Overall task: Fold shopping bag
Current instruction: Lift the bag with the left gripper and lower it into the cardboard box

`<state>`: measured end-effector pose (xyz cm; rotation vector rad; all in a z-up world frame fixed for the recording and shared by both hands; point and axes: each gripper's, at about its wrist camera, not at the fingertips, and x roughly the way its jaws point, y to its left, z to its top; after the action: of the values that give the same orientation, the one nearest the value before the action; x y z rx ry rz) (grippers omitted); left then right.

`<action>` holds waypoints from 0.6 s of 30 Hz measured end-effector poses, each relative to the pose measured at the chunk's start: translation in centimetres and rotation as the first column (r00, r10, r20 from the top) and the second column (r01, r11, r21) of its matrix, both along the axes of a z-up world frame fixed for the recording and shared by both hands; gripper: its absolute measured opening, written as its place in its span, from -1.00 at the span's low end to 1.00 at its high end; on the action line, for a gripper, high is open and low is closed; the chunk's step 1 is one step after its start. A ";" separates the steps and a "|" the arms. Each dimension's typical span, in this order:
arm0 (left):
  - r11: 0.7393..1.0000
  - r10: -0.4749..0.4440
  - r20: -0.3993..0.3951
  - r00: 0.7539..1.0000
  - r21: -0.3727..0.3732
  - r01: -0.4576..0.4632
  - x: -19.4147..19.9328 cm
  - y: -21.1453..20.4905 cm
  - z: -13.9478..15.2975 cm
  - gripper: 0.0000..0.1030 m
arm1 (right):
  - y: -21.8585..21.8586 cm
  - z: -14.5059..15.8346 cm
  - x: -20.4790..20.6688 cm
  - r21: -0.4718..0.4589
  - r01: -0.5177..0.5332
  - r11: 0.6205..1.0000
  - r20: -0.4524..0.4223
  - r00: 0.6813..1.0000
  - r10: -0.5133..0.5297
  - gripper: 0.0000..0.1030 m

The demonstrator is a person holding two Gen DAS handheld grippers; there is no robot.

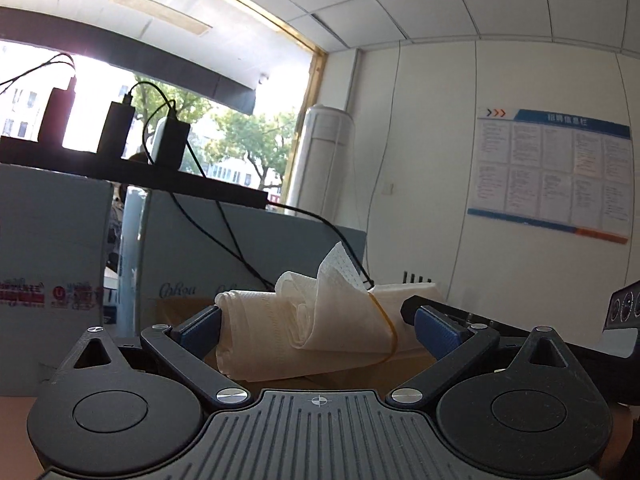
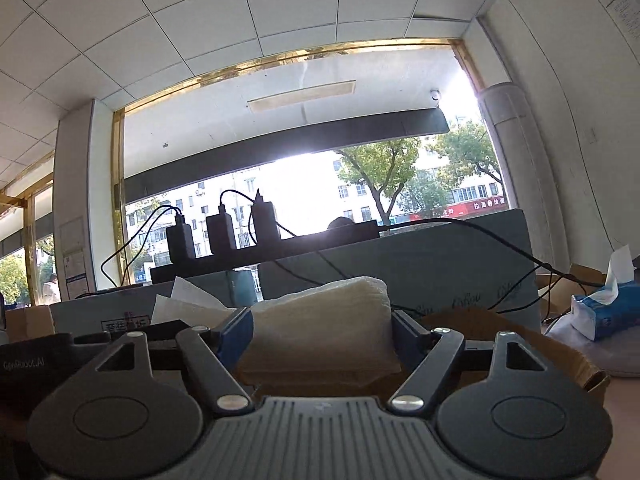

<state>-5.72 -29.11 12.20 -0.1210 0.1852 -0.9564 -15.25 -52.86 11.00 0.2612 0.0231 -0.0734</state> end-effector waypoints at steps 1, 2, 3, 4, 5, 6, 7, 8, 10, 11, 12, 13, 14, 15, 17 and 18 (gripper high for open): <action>1.000 -0.001 -0.021 1.000 0.024 0.001 0.7 -0.8 -0.3 0.98 | -0.3 -0.4 0.7 0.017 0.013 1.000 -0.027 1.000 -0.012 0.45; 0.999 0.001 -0.043 0.999 0.049 0.001 1.4 -1.5 -0.7 0.98 | -0.7 -0.9 1.4 0.033 0.026 0.999 -0.054 0.998 -0.024 0.44; 0.998 0.003 -0.057 0.998 0.070 0.001 1.9 -2.1 -1.1 0.98 | -0.9 -1.3 1.9 0.038 0.035 0.999 -0.074 0.997 -0.032 0.45; 0.996 0.004 -0.063 0.998 0.088 0.002 2.2 -2.5 -1.4 0.98 | -0.8 -1.6 2.2 0.027 0.044 0.999 -0.087 0.995 -0.042 0.45; 0.994 0.006 -0.065 0.998 0.113 0.001 2.4 -2.9 -1.7 0.98 | -0.8 -1.9 2.6 0.016 0.052 0.998 -0.099 0.994 -0.051 0.44; 0.990 0.009 -0.061 0.998 0.143 0.000 2.5 -3.3 -1.9 0.98 | -0.6 -2.1 3.2 -0.006 0.057 0.998 -0.112 0.992 -0.057 0.44; 0.986 0.011 -0.055 0.998 0.166 -0.002 2.5 -3.5 -2.0 0.98 | -0.5 -2.2 3.5 -0.018 0.056 0.998 -0.122 0.991 -0.058 0.45; 0.983 0.012 -0.048 0.999 0.185 -0.003 2.5 -3.6 -2.2 0.98 | -0.4 -2.3 4.0 -0.032 0.059 0.998 -0.136 0.989 -0.063 0.45; 0.977 0.009 -0.040 0.999 0.214 0.000 2.4 -3.7 -2.6 0.98 | 0.0 -2.6 4.7 -0.051 0.063 0.997 -0.160 0.985 -0.071 0.46; 0.976 0.008 -0.037 0.999 0.220 0.000 2.3 -3.6 -2.8 0.98 | 0.2 -2.7 5.0 -0.056 0.066 0.996 -0.169 0.983 -0.075 0.47; 0.976 0.010 -0.035 0.999 0.219 -0.002 2.3 -3.5 -2.8 0.98 | 0.4 -2.8 5.3 -0.062 0.069 0.996 -0.179 0.981 -0.079 0.49; 0.976 0.012 -0.034 0.999 0.218 -0.004 2.3 -3.5 -2.9 0.99 | 0.4 -2.9 5.2 -0.065 0.072 0.995 -0.196 0.977 -0.084 0.49; 0.976 0.017 -0.032 0.999 0.219 -0.010 2.4 -3.4 -2.9 0.99 | 0.4 -3.0 5.1 -0.068 0.076 0.995 -0.213 0.973 -0.089 0.52; 0.975 0.025 -0.029 0.999 0.221 -0.018 2.5 -3.3 -3.0 1.00 | 0.7 -2.9 5.2 -0.081 0.083 0.993 -0.227 0.969 -0.099 0.55; 0.975 0.027 -0.017 0.999 0.223 -0.022 2.5 -3.5 -2.9 1.00 | 1.4 -2.9 5.4 -0.107 0.097 0.990 -0.253 0.960 -0.121 0.64; 0.974 0.022 -0.005 1.000 0.225 -0.020 2.4 -3.3 -3.0 1.00 | 1.5 -3.0 5.4 -0.112 0.105 0.988 -0.261 0.956 -0.131 0.69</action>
<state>-3.36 -32.41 9.18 0.0822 0.2970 -0.9077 -9.86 -51.34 8.02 0.1536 0.2728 -0.2286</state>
